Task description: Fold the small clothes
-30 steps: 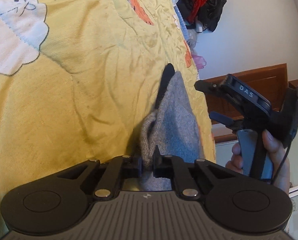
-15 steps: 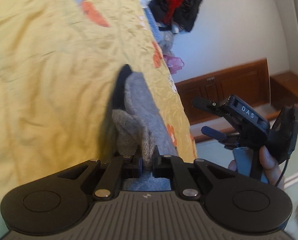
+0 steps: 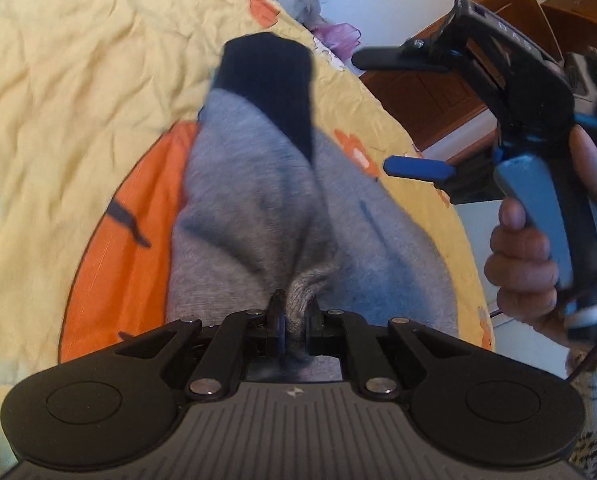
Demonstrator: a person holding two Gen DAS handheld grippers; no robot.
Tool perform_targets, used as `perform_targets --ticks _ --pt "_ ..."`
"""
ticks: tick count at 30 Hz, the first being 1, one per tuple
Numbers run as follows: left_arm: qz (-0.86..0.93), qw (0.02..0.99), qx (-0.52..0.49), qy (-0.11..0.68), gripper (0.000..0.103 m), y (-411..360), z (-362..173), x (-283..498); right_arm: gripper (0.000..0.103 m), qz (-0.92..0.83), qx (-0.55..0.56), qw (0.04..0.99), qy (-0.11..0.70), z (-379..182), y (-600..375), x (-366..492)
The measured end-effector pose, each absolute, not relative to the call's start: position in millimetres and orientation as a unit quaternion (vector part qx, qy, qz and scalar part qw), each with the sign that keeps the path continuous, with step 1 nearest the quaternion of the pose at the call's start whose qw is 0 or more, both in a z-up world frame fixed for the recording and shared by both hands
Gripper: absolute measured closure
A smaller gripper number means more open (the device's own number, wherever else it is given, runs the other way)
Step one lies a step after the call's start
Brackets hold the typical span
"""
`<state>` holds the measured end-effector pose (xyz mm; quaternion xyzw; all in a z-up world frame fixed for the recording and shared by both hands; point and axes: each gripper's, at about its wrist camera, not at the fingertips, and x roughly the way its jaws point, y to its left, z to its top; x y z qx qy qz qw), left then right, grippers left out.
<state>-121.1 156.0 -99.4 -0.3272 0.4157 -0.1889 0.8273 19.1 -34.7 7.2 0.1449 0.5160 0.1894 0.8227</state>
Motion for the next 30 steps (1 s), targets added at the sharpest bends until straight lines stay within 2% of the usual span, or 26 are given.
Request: perform_targets --ticks 8,11,13,16,17,18,24,30 --pt "-0.199 0.816 -0.348 0.417 0.095 167 -105 -117 0.004 0.266 0.229 0.786 0.508 -14 -22 53" --pt "-0.203 0.812 -0.359 0.413 0.095 170 -107 -127 0.008 0.277 0.231 0.781 0.51 -17 -9 66" --pt "-0.205 0.81 -0.362 0.413 0.095 174 -105 -137 0.016 0.272 0.203 0.785 0.518 -21 3 73" --pt "-0.205 0.809 -0.365 0.413 0.095 174 -107 -128 0.044 0.275 0.156 0.788 0.529 -28 21 76" --pt "-0.206 0.808 -0.367 0.413 0.095 174 -107 -128 0.07 0.274 0.141 0.79 0.53 -28 25 74" --pt "-0.207 0.807 -0.369 0.413 0.095 174 -108 -128 0.086 0.265 0.134 0.792 0.534 -30 26 72" --pt "-0.213 0.797 -0.392 0.408 0.094 181 -114 -126 0.087 0.253 0.142 0.803 0.521 -28 24 65" --pt "-0.229 0.807 -0.389 0.382 0.094 183 -100 -136 0.088 0.244 0.158 0.826 0.483 5 16 52"
